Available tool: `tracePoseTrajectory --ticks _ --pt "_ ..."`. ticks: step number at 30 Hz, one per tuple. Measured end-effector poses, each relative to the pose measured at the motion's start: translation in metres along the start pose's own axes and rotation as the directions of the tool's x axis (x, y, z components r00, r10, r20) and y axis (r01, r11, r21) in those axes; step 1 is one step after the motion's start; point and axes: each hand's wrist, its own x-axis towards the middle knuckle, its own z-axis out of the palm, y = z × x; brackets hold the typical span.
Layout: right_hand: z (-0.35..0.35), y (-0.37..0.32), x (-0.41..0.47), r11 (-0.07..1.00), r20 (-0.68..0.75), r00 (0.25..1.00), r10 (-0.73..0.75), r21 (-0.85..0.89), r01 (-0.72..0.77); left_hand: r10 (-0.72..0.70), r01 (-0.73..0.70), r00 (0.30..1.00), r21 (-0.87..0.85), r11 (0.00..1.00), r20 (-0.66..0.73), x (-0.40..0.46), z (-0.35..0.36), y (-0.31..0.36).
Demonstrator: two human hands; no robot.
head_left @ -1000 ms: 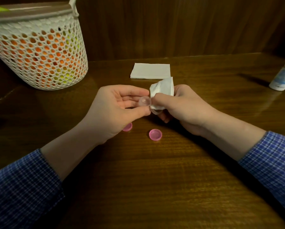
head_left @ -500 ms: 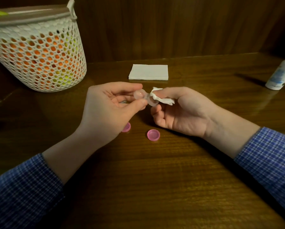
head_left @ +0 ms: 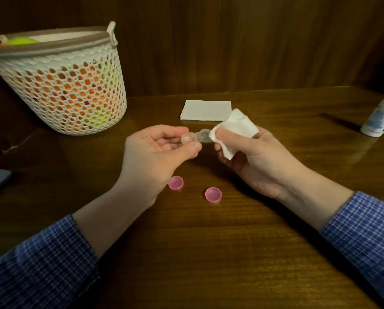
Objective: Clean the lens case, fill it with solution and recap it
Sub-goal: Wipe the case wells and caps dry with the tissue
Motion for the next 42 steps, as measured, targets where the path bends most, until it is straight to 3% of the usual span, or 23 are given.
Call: tracePoseTrajectory --ticks 4,6,8,11,15,18,22,28,33,36,42 --pt "-0.001 0.005 -0.001 0.859 -0.033 0.979 -0.200 -0.487 0.159 0.088 -0.091 0.995 0.082 0.992 0.050 -0.005 0.002 0.000" --pt "-0.001 0.008 -0.001 0.829 -0.036 0.970 -0.239 -0.527 0.185 0.103 -0.108 0.993 0.104 0.989 0.053 -0.004 0.000 0.000" --pt "-0.004 0.004 0.000 0.887 -0.018 0.977 -0.211 -0.424 0.184 0.067 -0.069 0.997 0.060 0.996 0.041 -0.003 -0.001 0.001" --pt "-0.007 -0.002 0.005 0.991 -0.031 0.998 -0.053 -0.126 0.049 -0.015 0.015 0.998 0.002 1.000 0.059 -0.001 0.000 0.000" --pt "-0.006 -0.002 0.006 0.982 -0.032 0.990 0.136 0.139 -0.130 -0.116 0.115 0.993 0.058 0.992 0.018 0.001 0.002 -0.001" --pt "-0.005 0.001 0.004 0.989 0.019 0.990 0.138 0.050 -0.139 -0.052 0.051 0.999 0.221 0.974 0.000 0.000 0.003 0.000" --pt "-0.004 0.006 0.005 0.991 -0.050 0.992 0.117 -0.058 -0.120 0.009 -0.046 0.991 0.277 0.960 0.131 -0.009 0.010 0.006" --pt "-0.003 0.005 0.004 0.989 -0.046 0.989 0.143 -0.035 -0.145 -0.189 0.168 0.969 0.135 0.977 0.161 -0.001 0.007 0.009" --pt "-0.004 0.001 0.004 0.972 0.079 0.968 0.236 -0.010 -0.236 -0.265 0.294 0.910 -0.045 0.955 0.319 0.000 0.005 0.011" --pt "-0.009 -0.003 0.004 0.938 0.187 0.921 0.342 -0.010 -0.346 -0.246 0.297 0.896 -0.086 0.951 0.370 -0.003 0.004 0.013" --pt "-0.013 -0.004 0.005 0.781 0.465 0.742 0.483 0.154 -0.605 -0.204 0.270 0.912 -0.147 0.951 0.357 -0.004 0.002 0.015"
